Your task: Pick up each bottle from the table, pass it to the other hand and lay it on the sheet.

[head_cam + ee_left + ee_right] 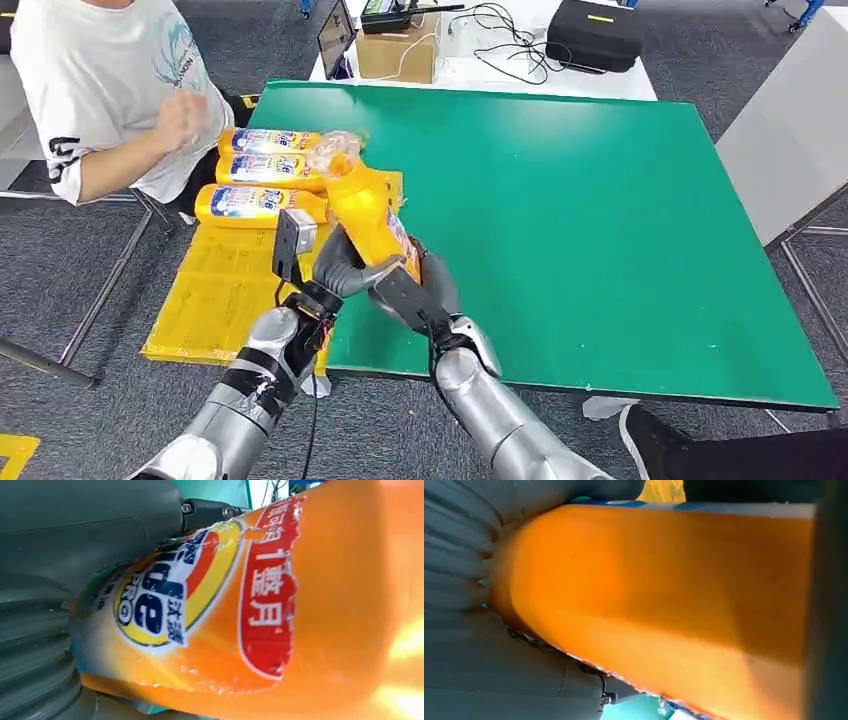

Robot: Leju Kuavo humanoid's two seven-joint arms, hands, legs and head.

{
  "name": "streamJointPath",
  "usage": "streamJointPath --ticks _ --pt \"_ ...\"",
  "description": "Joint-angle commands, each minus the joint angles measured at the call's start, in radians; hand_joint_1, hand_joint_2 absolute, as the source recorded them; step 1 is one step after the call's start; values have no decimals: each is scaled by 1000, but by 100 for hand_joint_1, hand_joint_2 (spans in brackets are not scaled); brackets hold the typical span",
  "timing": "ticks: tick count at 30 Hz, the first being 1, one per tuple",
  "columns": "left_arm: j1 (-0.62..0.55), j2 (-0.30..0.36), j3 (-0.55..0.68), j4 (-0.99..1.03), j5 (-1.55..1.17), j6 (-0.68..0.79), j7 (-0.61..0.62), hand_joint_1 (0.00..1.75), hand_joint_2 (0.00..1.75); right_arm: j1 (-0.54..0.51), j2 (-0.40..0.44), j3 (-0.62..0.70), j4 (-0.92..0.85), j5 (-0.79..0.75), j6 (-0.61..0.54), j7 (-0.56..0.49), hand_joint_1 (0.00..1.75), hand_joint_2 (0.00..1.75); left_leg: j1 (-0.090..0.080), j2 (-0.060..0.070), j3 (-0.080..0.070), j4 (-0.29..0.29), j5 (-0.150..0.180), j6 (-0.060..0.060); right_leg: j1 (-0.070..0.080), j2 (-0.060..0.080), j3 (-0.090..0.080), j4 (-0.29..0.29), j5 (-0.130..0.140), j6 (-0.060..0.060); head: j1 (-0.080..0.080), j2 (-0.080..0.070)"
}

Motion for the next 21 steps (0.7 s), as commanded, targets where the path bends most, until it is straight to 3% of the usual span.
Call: streamJointPath --ticks 1,4,14,19,21 --pt "-54 22 -56 39 2 99 -11 175 175 -21 3 70 124 -20 -41 8 0 175 1 0 5 0 -3 -1 2 -1 5 0 -3 -2 0 0" --pt "-80 41 -15 82 3 136 -39 175 175 -21 -35 41 85 -45 -19 -2 0 175 2 -1 6 1 -3 -1 2 -2 7 0 -4 -2 0 0" --pt "-121 55 60 164 -43 224 -71 175 175 11 -48 -16 6 -82 -32 -45 0 175 1 -1 4 0 -2 -1 1 -1 5 0 -2 -1 0 0" --pt "-175 137 111 266 -145 338 -157 175 175 50 -75 -48 -124 -127 -40 -72 0 175 1 1 5 0 -3 -1 1 0 5 0 -3 -2 0 0" --pt "-209 191 97 327 -292 454 -182 175 175 65 -87 -68 -176 -154 -46 -88 0 175 1 2 5 0 -2 -1 1 1 5 0 -2 -2 0 0"
